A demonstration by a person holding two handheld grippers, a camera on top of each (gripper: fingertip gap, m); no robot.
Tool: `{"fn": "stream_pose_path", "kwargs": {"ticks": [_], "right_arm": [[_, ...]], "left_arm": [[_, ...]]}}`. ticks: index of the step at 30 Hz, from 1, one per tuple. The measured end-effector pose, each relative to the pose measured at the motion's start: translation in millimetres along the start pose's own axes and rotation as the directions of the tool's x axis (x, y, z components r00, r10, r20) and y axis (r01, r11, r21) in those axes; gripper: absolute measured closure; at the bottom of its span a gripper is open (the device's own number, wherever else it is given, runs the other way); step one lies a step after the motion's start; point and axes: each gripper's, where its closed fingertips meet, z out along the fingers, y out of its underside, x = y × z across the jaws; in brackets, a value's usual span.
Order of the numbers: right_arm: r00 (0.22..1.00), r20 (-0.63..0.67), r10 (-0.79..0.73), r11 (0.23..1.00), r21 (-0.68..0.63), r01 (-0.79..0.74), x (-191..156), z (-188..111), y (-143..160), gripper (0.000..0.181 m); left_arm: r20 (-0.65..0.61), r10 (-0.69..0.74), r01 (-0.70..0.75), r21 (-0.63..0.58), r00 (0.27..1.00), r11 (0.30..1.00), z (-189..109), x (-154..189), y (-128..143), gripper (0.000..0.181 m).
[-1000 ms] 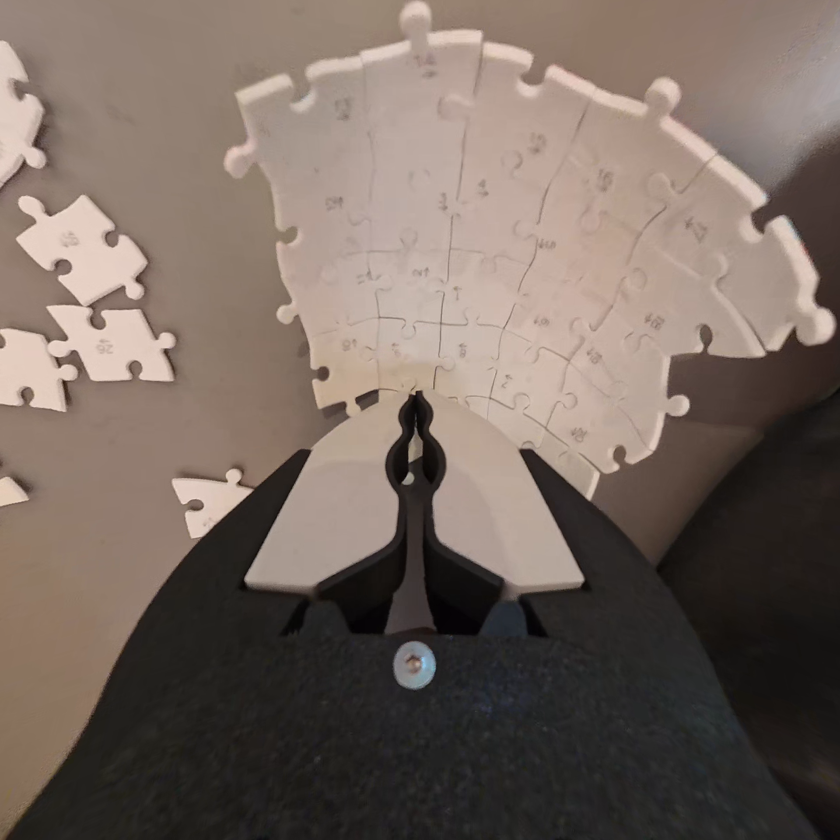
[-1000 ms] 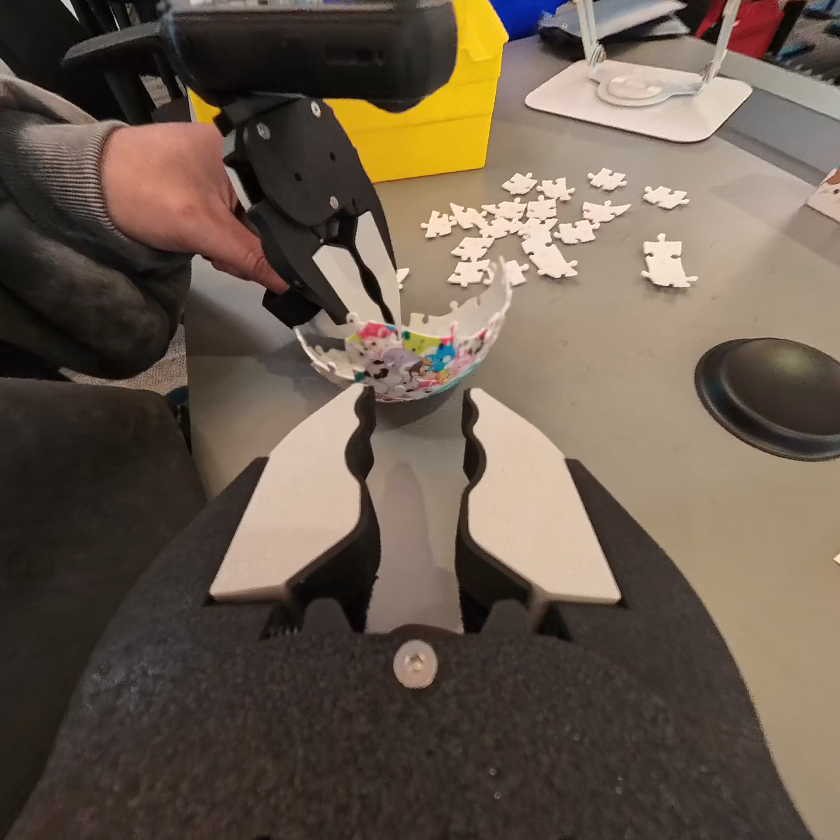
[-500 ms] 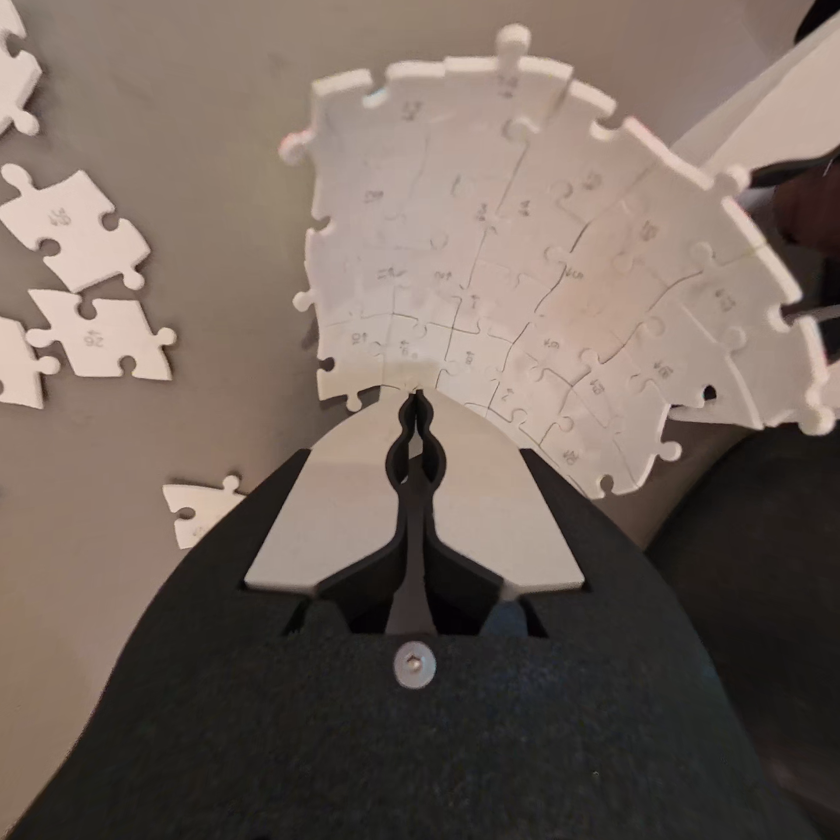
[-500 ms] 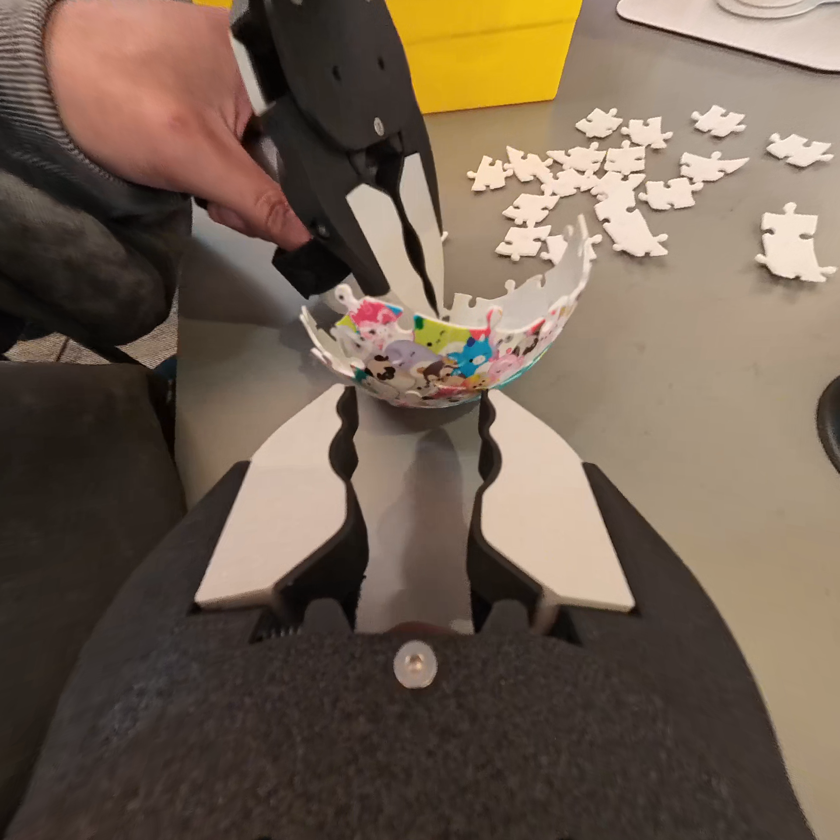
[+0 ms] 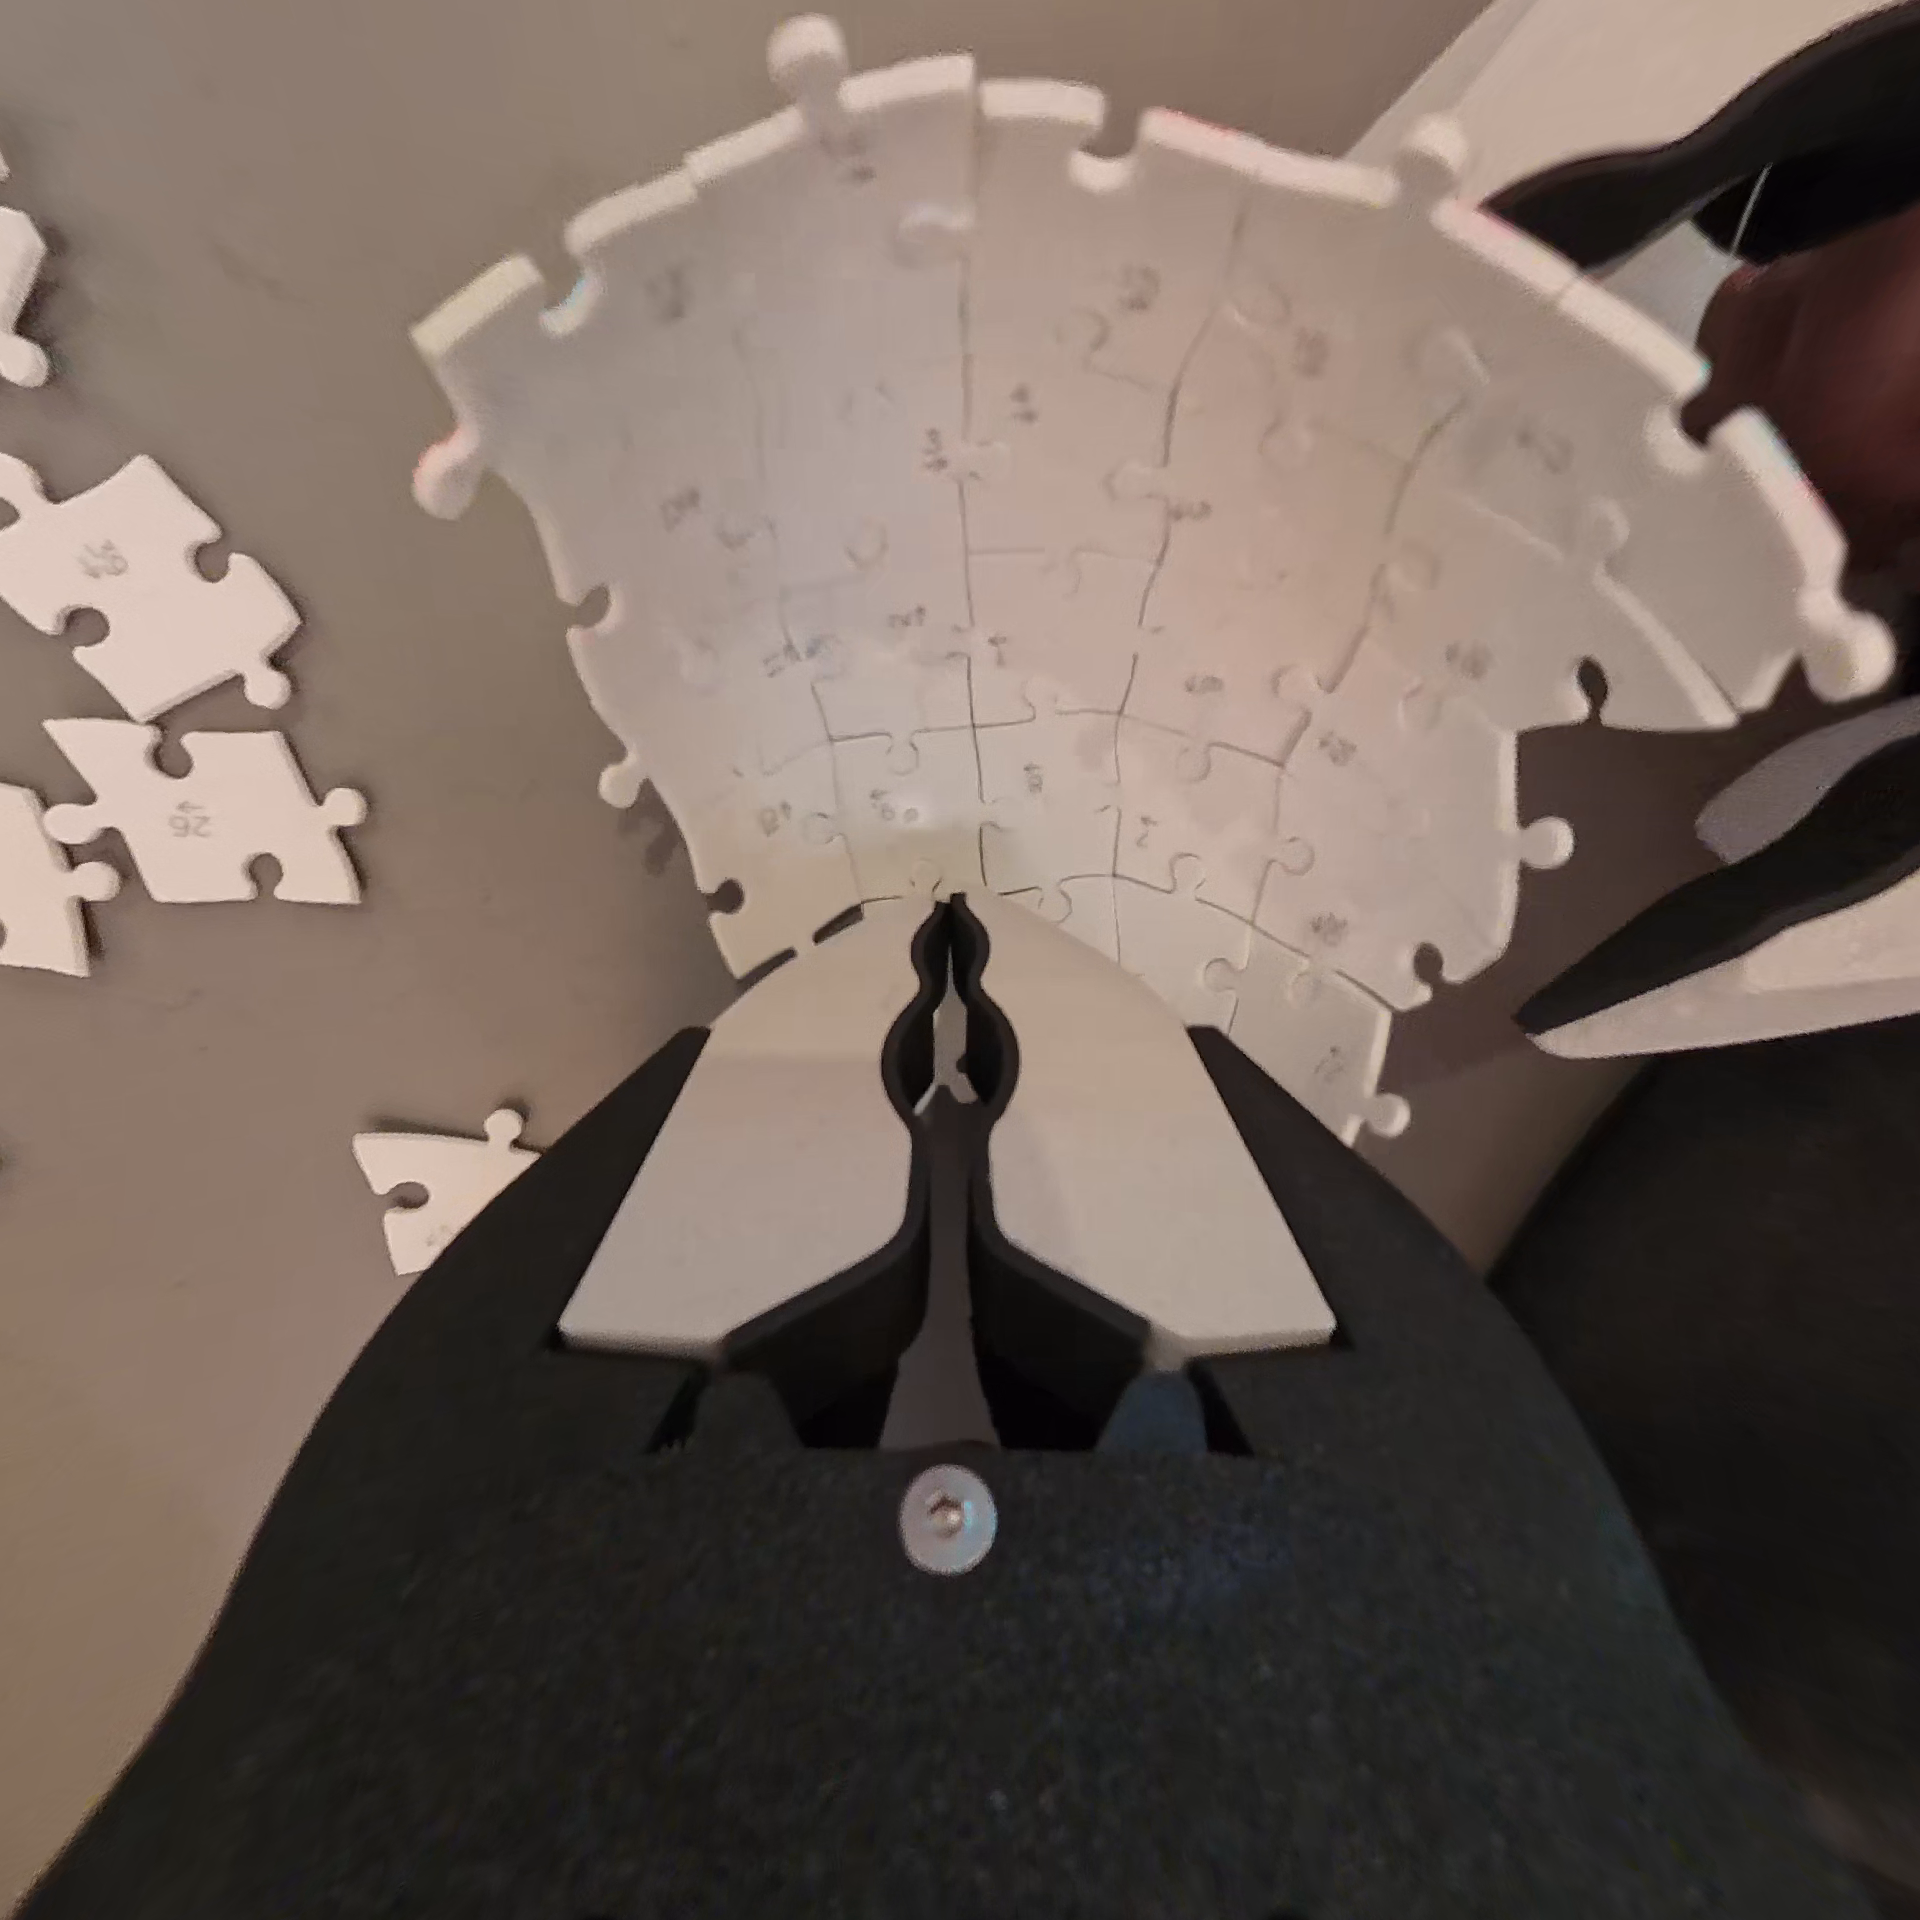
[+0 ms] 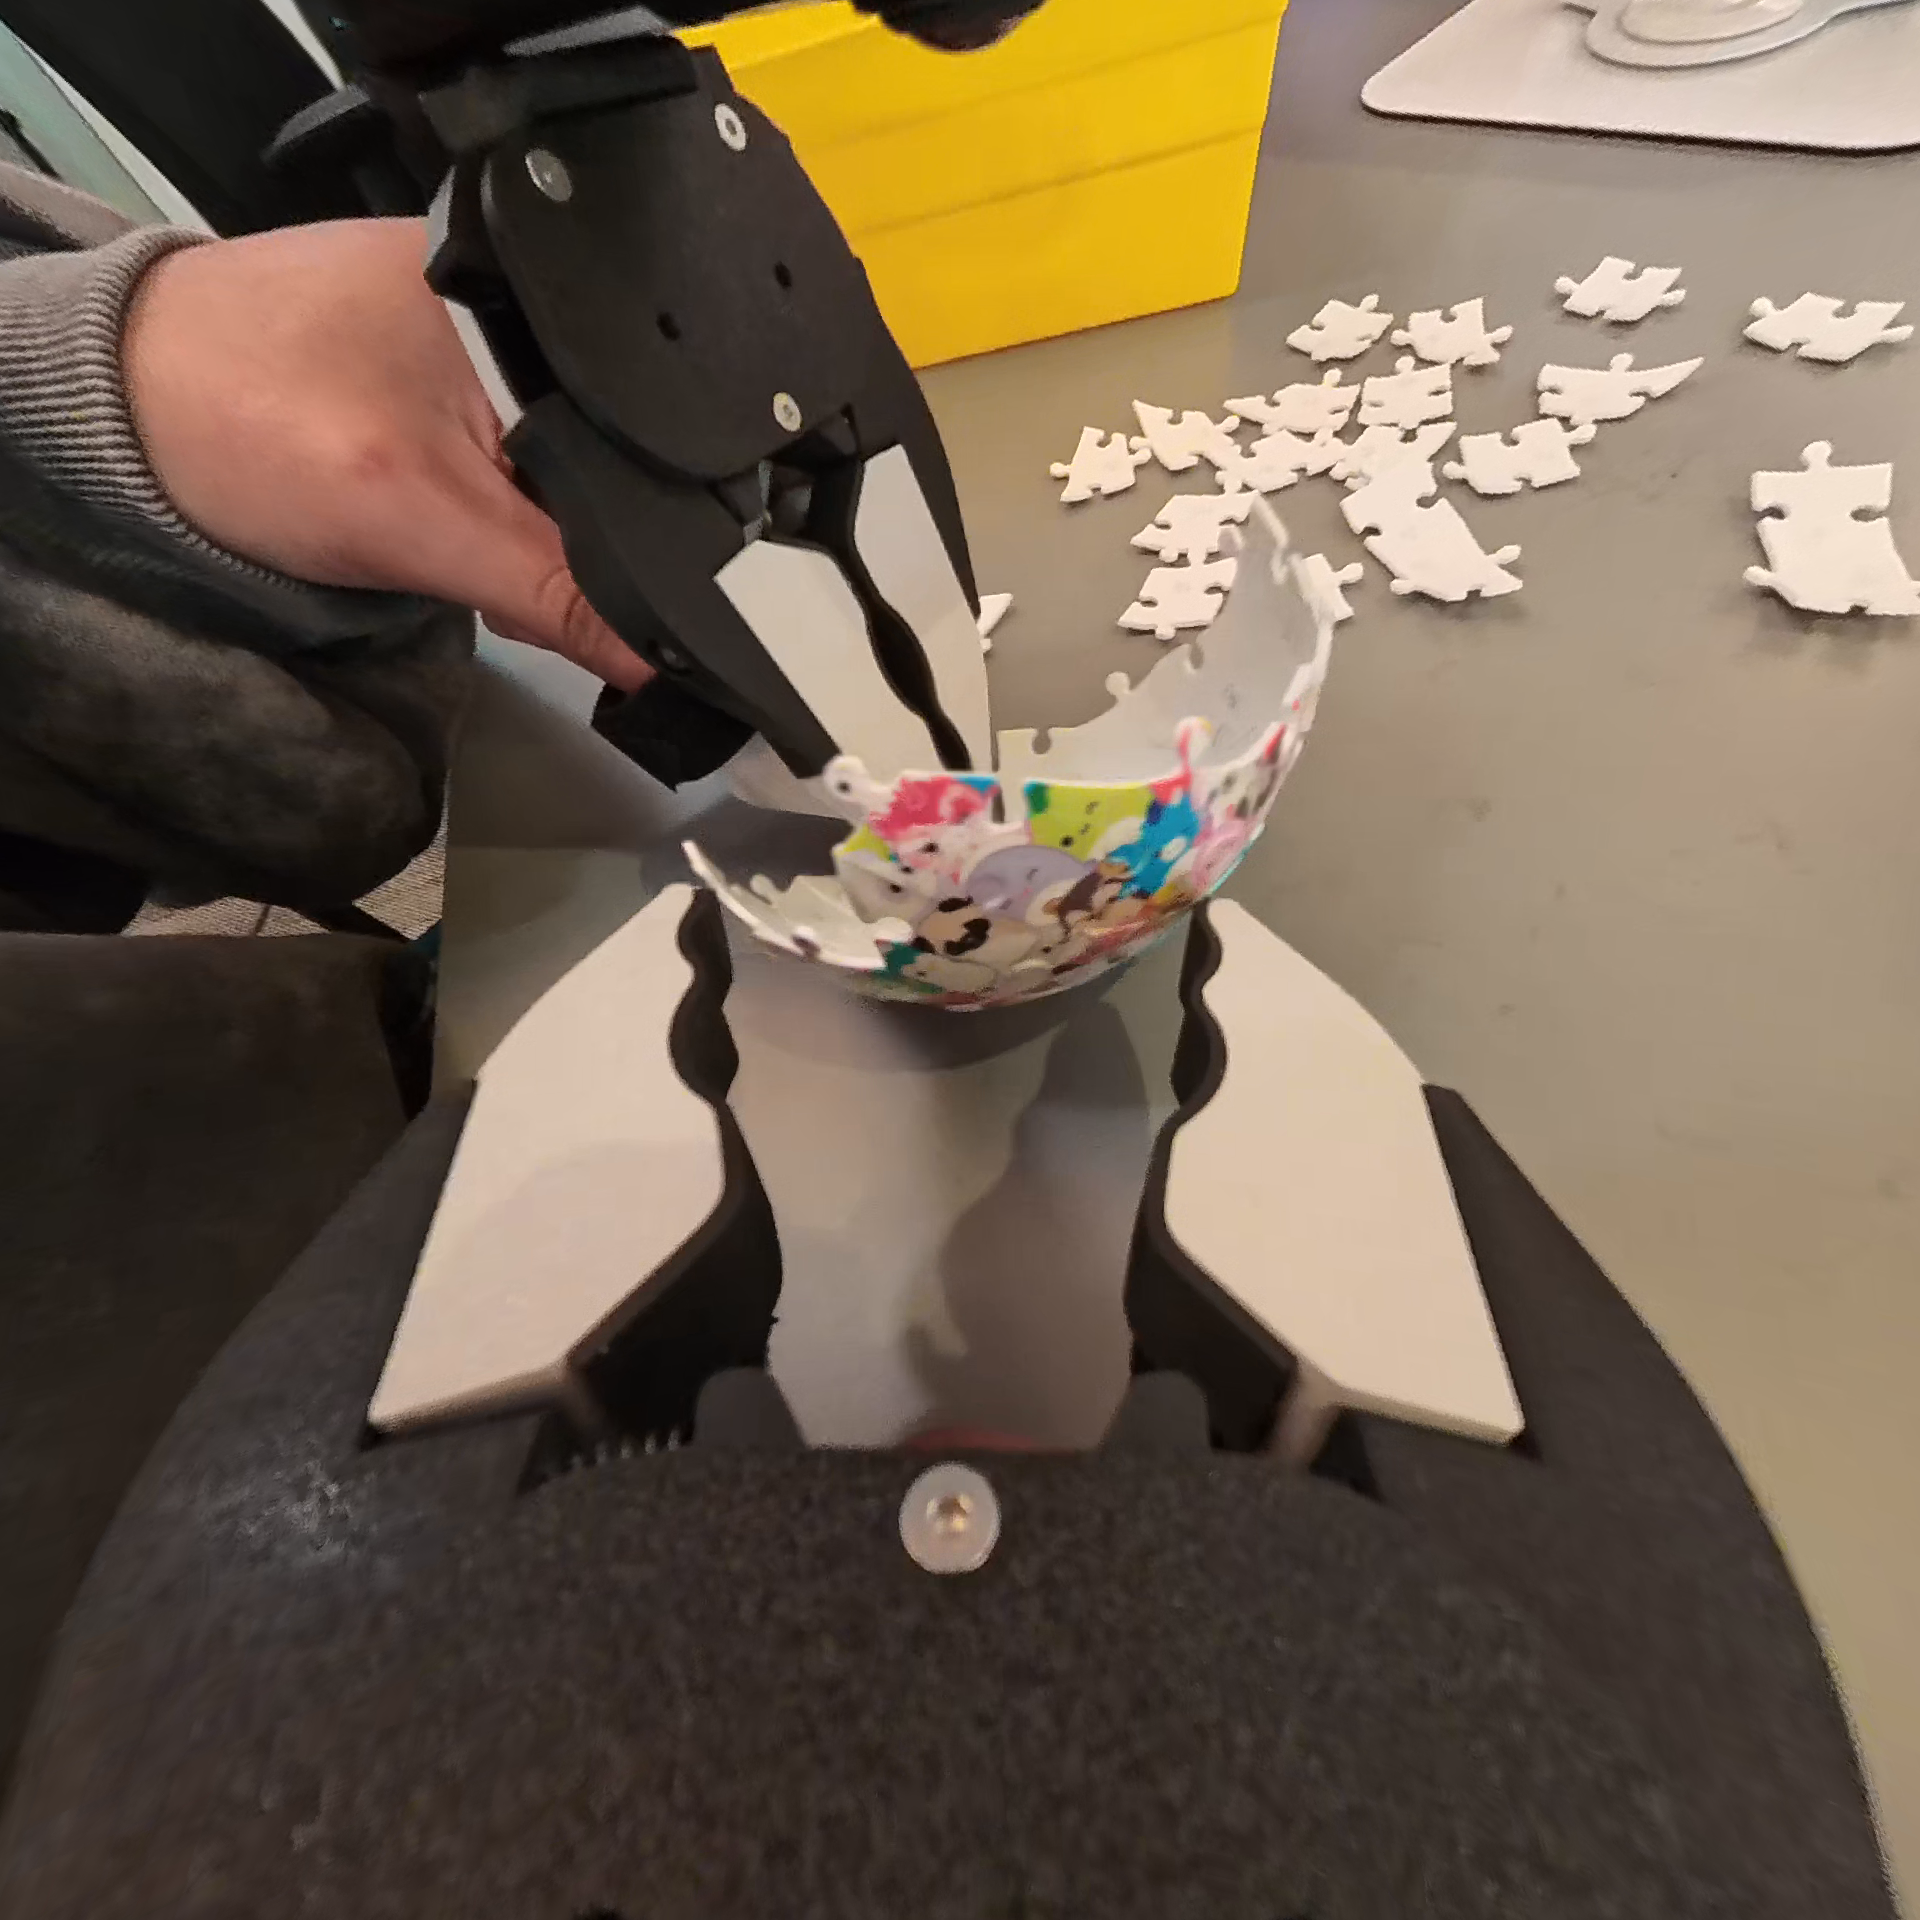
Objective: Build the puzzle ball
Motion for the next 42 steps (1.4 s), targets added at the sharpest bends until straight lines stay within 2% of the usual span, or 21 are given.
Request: {"fn": "stream_pose_path", "kwargs": {"ticks": [5,9,12,16,20,24,30,33,39,42], "right_arm": [[1.000,-0.004,-0.004,1.000,0.008,0.004,1,-3,-2,0.101],[1.000,-0.005,0.004,1.000,0.011,-0.004,3,-4,-2,0.103],[1.000,-0.008,0.011,1.000,0.014,-0.011,5,-4,-3,0.105],[1.000,-0.008,0.017,1.000,0.018,-0.016,6,-4,-4,0.108],[1.000,-0.014,0.008,1.000,0.026,-0.007,6,-5,-9,0.112],[1.000,-0.026,0.004,1.000,0.029,-0.003,6,-5,-11,0.116],[0.995,-0.102,-0.007,1.000,-0.006,0.007,15,-7,-10,0.142],[0.991,-0.128,-0.028,1.000,-0.015,0.026,16,-8,-10,0.145],[0.985,-0.160,-0.071,0.997,-0.039,0.066,13,-8,-12,0.147],[0.982,-0.168,-0.088,0.996,-0.045,0.081,12,-8,-14,0.148]], "left_arm": [[-0.013,0.001,-0.001,0.016,1.000,1.000,-2,2,0,0.181],[-0.047,-0.013,0.018,0.100,0.999,0.995,-22,3,-2,0.181],[0.002,-0.039,0.038,0.103,0.999,0.994,-35,-13,10,0.181],[-0.021,-0.074,0.075,0.067,0.997,0.995,-29,-16,27,0.181],[-0.021,-0.067,0.068,0.060,0.998,0.996,-23,-9,33,0.181],[0.026,-0.073,0.072,0.062,0.997,0.996,-26,-14,37,0.181],[0.147,-0.118,0.100,0.126,0.982,0.987,-52,-46,55,0.173],[0.169,-0.164,0.135,0.171,0.972,0.976,-62,-58,63,0.169],[0.135,-0.144,0.114,0.206,0.980,0.972,-61,-46,57,0.166],[0.177,-0.109,0.079,0.165,0.978,0.983,-55,-48,61,0.163]]}}
